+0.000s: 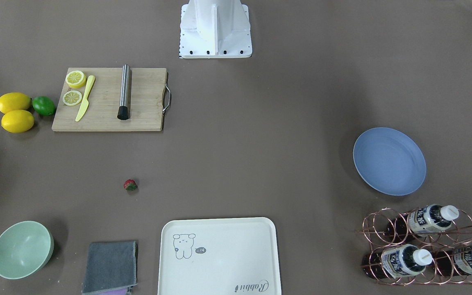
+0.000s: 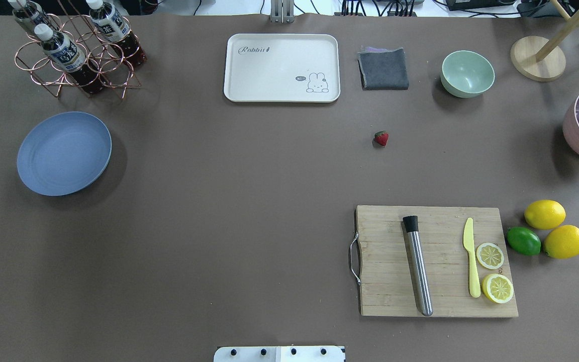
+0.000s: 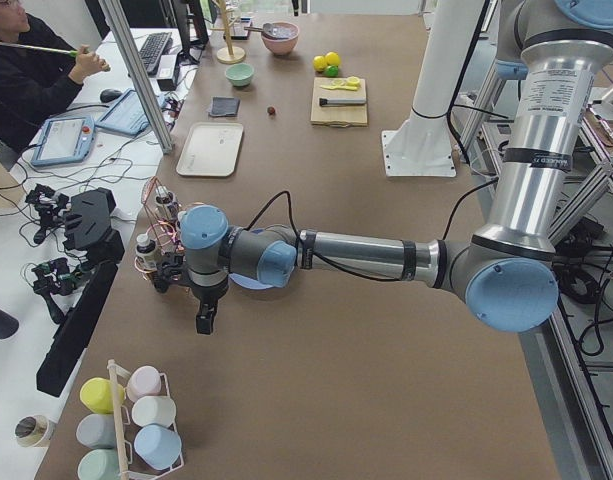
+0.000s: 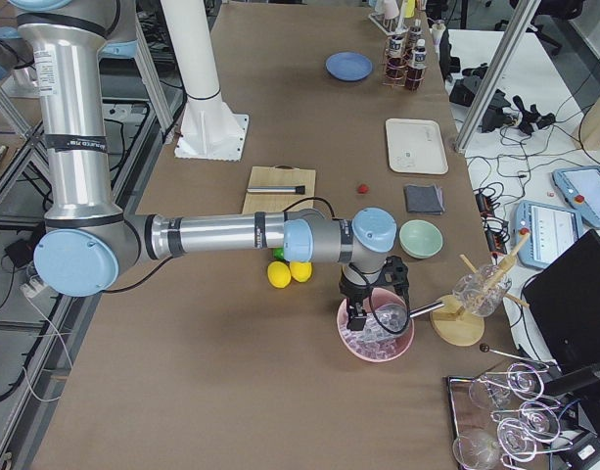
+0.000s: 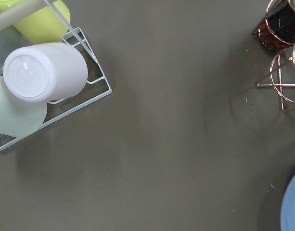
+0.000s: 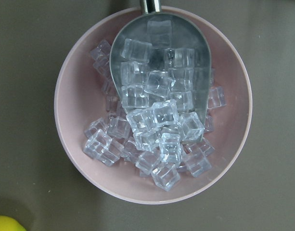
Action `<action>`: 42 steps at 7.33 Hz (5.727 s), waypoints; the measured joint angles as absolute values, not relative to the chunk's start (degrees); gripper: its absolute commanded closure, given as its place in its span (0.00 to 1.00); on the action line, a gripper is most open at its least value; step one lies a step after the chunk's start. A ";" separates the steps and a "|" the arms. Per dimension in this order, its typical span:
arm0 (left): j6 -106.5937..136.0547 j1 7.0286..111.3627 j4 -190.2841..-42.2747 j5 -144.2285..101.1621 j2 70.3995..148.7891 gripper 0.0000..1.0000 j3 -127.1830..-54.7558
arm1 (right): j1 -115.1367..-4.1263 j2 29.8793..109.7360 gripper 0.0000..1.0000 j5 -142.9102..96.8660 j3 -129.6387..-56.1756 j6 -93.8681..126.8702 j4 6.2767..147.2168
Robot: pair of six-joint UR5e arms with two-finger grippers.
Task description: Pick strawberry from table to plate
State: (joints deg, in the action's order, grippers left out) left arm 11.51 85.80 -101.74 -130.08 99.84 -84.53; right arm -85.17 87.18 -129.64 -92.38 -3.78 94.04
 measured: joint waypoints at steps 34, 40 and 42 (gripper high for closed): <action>40.13 63.28 -147.17 -124.47 96.11 0.26 -74.57 | -79.57 83.01 0.00 -130.83 -98.00 10.44 93.85; 40.15 62.14 -147.50 -124.45 96.44 0.78 -72.99 | -79.37 83.02 0.00 -130.87 -97.81 10.99 93.87; 40.30 62.11 -147.54 -124.45 96.62 1.00 -73.05 | -79.33 83.05 0.00 -130.87 -97.53 10.98 93.87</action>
